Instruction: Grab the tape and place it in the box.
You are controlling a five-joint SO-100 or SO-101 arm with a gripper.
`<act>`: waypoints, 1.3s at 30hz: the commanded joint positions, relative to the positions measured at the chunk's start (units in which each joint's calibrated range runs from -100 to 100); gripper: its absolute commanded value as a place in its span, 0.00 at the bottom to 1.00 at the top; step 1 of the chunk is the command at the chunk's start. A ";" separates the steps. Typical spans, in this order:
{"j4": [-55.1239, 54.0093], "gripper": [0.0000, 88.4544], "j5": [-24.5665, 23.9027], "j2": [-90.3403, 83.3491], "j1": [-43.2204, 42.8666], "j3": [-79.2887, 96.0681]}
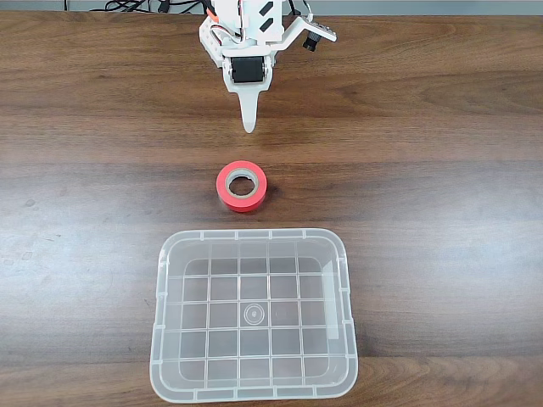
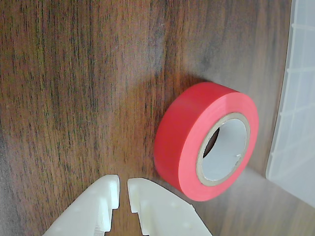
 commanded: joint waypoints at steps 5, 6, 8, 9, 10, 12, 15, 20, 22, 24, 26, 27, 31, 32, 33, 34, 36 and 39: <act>-1.59 0.01 0.07 -0.88 -0.21 -0.52; -1.59 0.01 0.07 -0.88 -0.21 -0.52; -1.59 0.01 0.07 -0.88 -0.21 -0.52; -1.59 0.01 0.07 -0.88 -0.21 -0.52; -1.59 0.01 0.07 -0.88 -0.21 -0.52; -1.59 0.01 0.07 -0.88 -0.21 -0.52; -1.59 0.01 0.07 -0.88 -0.21 -0.52; -1.59 0.01 -0.08 -0.88 -0.21 -0.52; -1.59 0.01 -0.14 -0.88 -0.21 -0.52; -1.59 0.01 -0.14 -0.88 -0.21 -0.52; -1.59 0.01 -0.14 -0.88 -0.21 -0.52; -1.59 0.01 -0.14 -0.88 -0.21 -0.52; -1.59 0.01 -0.19 -0.88 -0.21 -0.52; -1.59 0.01 -0.24 -0.88 -0.21 -0.52; -1.59 0.01 -0.24 -0.88 -0.21 -0.52; -1.59 0.01 -0.24 -0.88 -0.21 -0.61; -1.59 0.01 -0.24 -0.88 -0.14 -1.22; -1.59 0.01 -0.24 -0.88 0.16 -3.76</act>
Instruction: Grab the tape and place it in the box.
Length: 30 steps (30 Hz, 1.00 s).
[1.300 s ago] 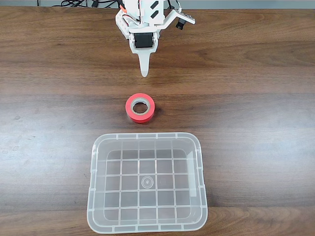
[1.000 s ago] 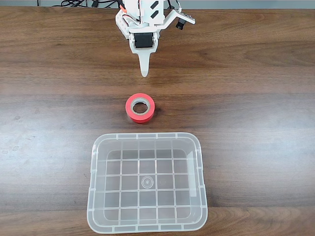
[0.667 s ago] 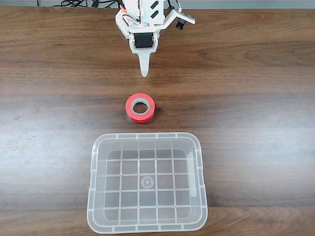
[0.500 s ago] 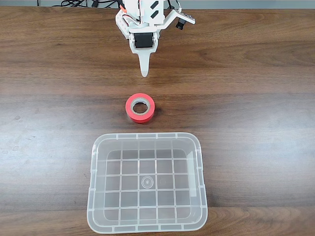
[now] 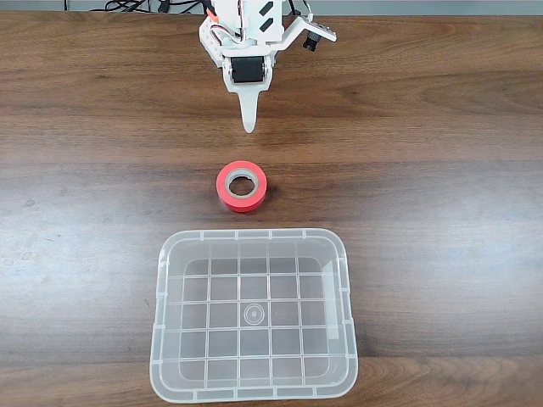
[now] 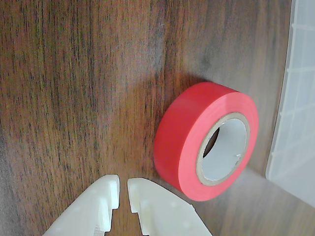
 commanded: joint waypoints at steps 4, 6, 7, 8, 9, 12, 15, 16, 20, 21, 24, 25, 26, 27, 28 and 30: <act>-1.59 0.01 -0.24 -0.88 0.52 -7.97; -1.59 0.01 -0.24 -0.88 0.52 -9.54; -1.59 0.01 -0.24 -0.72 0.60 -10.16; -1.68 0.01 -0.24 -0.47 0.60 -10.77; -1.68 0.01 -0.24 -0.07 0.60 -11.30; -1.68 0.01 -0.24 0.01 0.67 -12.70; -1.68 0.01 -0.24 0.17 0.81 -16.29; -1.59 0.01 -0.24 0.25 1.03 -17.60; -0.90 0.01 0.07 2.99 1.03 -22.25; -0.73 0.01 0.07 4.92 1.03 -23.91; -0.73 0.01 -0.19 12.88 1.03 -30.04; -0.73 0.01 -0.19 16.10 1.03 -32.58; -0.65 0.01 -0.24 19.80 1.03 -35.47; -0.56 0.01 -0.24 23.34 1.03 -38.10; -0.39 0.01 -0.24 27.44 1.03 -41.17; 1.92 0.01 -0.24 35.33 1.03 -47.30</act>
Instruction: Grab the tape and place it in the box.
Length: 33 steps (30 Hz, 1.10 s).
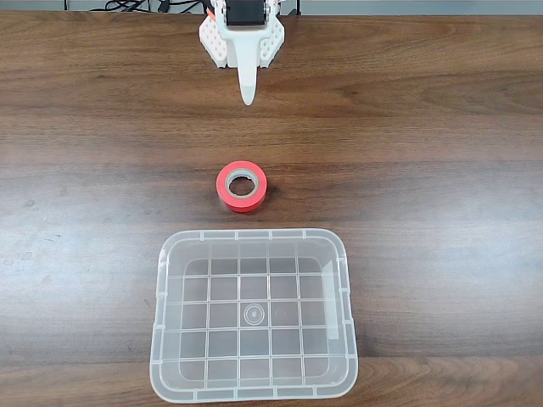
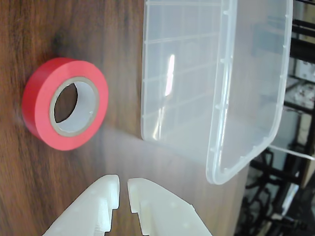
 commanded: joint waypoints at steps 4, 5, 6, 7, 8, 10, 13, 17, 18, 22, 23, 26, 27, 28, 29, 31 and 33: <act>9.28 0.01 -0.19 30.50 0.51 -26.37; 10.57 0.01 -0.24 33.88 0.51 -28.73; 11.42 0.01 -0.24 37.34 0.51 -31.01; 11.60 0.01 -0.30 40.32 0.43 -32.59; 11.51 0.01 -0.30 43.37 0.43 -34.08; 11.00 0.01 -0.77 48.68 0.43 -36.44; 10.83 0.01 -2.40 55.20 0.51 -38.63; 8.43 0.01 -0.61 59.78 0.87 -38.81; 7.57 0.01 0.39 60.11 1.31 -38.54; 0.21 0.01 1.29 61.07 1.75 -34.78; -1.76 0.01 1.39 61.07 1.82 -32.41; -6.30 0.01 2.81 60.11 1.82 -24.88; -7.75 0.01 2.92 60.11 1.82 -22.86; -8.95 0.01 2.97 60.11 1.82 -21.46; -9.89 0.01 3.03 60.11 1.90 -20.50; -10.58 0.01 3.03 60.11 1.90 -19.97; -10.75 0.01 3.03 60.11 1.90 -20.06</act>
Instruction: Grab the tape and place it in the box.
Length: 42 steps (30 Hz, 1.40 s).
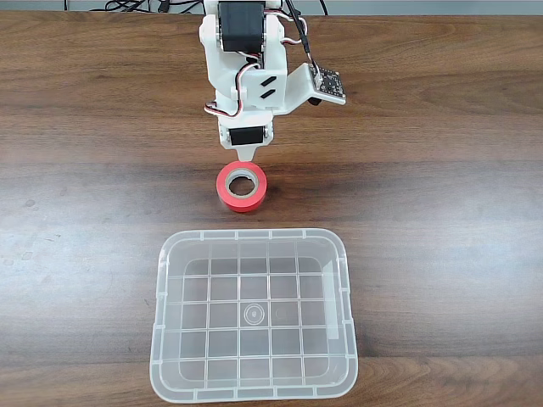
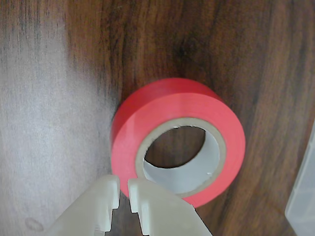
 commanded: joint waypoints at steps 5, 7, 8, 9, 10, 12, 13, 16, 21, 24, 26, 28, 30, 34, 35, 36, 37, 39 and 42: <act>-2.36 0.02 0.16 -0.29 0.55 -0.03; -2.36 0.03 0.16 -0.29 0.55 -0.03; -2.36 0.05 0.16 -0.29 0.55 0.06; -2.36 0.08 0.16 -0.29 0.55 0.32; -2.36 0.12 0.21 -0.29 0.55 0.59; -2.10 0.19 0.21 -0.29 0.62 0.85; -2.10 0.21 0.21 -0.45 0.77 1.11; -2.36 0.22 0.16 -0.29 2.59 1.20; -4.67 0.22 0.58 -0.21 3.40 2.07; -6.21 0.22 1.16 -0.21 3.33 4.09; -6.38 0.22 1.16 -0.21 3.40 5.75; -7.24 0.22 1.16 -0.21 3.18 7.07; -9.72 0.22 1.21 -0.13 2.96 8.82; -12.63 0.22 2.32 -0.13 3.03 11.27; -12.98 0.22 2.53 -0.13 3.03 11.62; -13.66 0.22 2.58 0.03 3.03 11.89; -14.26 0.22 2.63 0.59 3.03 11.97; -15.03 0.22 2.69 2.68 3.18 11.27; -14.35 0.17 2.58 6.30 3.33 8.38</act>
